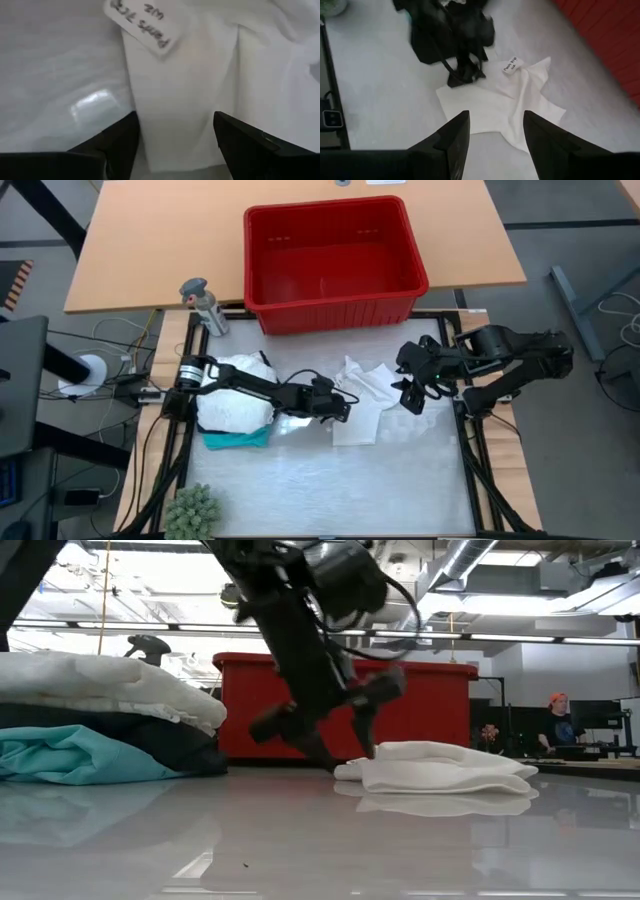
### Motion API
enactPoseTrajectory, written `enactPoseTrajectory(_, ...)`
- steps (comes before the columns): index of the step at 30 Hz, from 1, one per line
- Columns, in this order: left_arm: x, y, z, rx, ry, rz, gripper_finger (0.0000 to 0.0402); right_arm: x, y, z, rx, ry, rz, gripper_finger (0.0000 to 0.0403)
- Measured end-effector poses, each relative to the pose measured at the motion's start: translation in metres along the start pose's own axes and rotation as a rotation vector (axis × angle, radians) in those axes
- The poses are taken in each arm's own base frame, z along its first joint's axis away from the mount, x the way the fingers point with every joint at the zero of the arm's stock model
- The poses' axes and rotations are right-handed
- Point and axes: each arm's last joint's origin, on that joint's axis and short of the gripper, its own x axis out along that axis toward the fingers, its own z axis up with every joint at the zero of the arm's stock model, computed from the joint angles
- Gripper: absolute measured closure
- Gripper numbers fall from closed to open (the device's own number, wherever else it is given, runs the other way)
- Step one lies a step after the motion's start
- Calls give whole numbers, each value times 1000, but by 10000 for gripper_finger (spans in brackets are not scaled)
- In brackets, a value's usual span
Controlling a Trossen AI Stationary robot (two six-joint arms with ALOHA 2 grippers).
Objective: Fold laundry
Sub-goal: Fold the white shorts
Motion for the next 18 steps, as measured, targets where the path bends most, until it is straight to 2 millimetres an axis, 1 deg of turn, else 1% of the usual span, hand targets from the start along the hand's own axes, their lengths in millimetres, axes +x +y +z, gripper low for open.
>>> enactPoseTrajectory(5,5,-5,-4,-49,75,-33,161,-1,3,-1,-17,-1,10,194)
enactPoseTrajectory(7,9,-4,-7,-73,79,-22,175,-1,3,-1,-15,-7,12,194)
enactPoseTrajectory(9,9,-1,-9,-75,82,11,208,-2,3,-1,-16,-5,11,194)
enactPoseTrajectory(10,9,-1,-9,-74,88,11,232,-2,3,-2,-18,-4,10,194)
enactPoseTrajectory(14,6,-3,-9,-57,97,-20,365,-1,1,-4,-65,14,-16,194)
enactPoseTrajectory(15,3,-7,-9,-60,109,-52,382,-1,0,-4,-88,15,-35,194)
enactPoseTrajectory(18,-15,-16,-8,-59,136,-132,393,-2,-3,-4,-151,-13,-111,194)
